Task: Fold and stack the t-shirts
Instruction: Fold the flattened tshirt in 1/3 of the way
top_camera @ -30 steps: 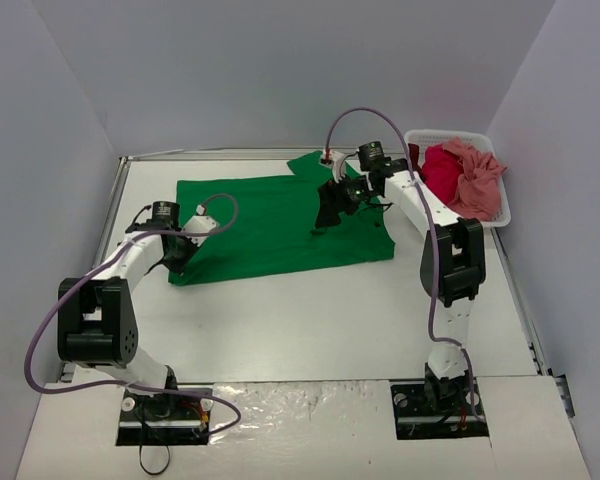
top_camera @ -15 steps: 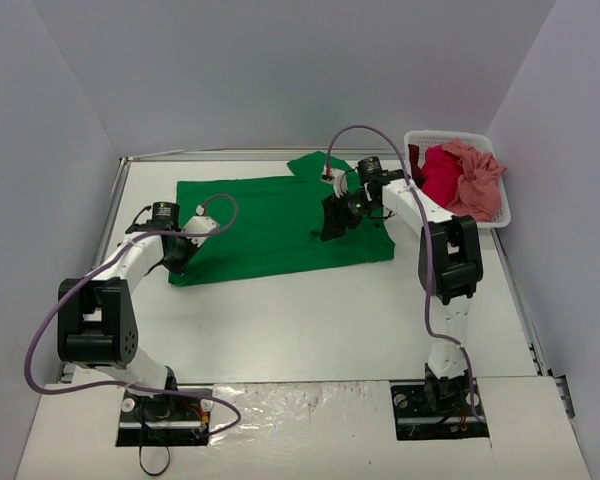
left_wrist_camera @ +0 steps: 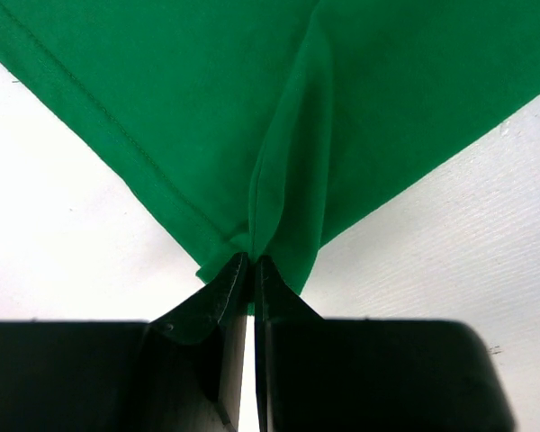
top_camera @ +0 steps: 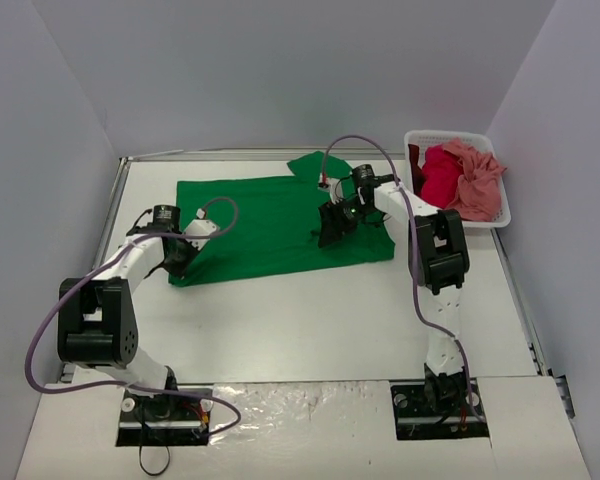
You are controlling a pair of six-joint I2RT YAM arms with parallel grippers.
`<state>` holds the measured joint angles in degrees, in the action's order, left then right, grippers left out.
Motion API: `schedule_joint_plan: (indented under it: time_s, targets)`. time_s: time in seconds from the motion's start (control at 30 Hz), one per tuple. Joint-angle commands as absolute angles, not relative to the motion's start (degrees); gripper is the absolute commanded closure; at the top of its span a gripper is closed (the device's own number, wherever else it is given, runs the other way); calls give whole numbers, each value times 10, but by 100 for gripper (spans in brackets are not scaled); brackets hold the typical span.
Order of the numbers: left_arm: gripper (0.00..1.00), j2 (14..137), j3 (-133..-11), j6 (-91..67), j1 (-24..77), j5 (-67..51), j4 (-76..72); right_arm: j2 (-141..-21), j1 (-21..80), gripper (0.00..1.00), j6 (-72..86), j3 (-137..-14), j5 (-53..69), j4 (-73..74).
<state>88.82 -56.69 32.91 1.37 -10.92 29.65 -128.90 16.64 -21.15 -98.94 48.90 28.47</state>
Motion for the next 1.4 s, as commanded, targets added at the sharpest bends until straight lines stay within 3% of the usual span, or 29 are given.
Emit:
schedule_joint_plan:
  time_s: [0.0, 1.1, 1.37]
  targets:
    - [98, 873, -570, 328, 9, -113, 297, -1299, 173, 45, -213, -1024, 509, 296]
    - [98, 886, -571, 326, 9, -100, 299, -1450, 200, 45, -214, -1207, 507, 332]
    - [98, 881, -574, 326, 9, -101, 301, -1369, 200, 40, -214, -1187, 501, 337]
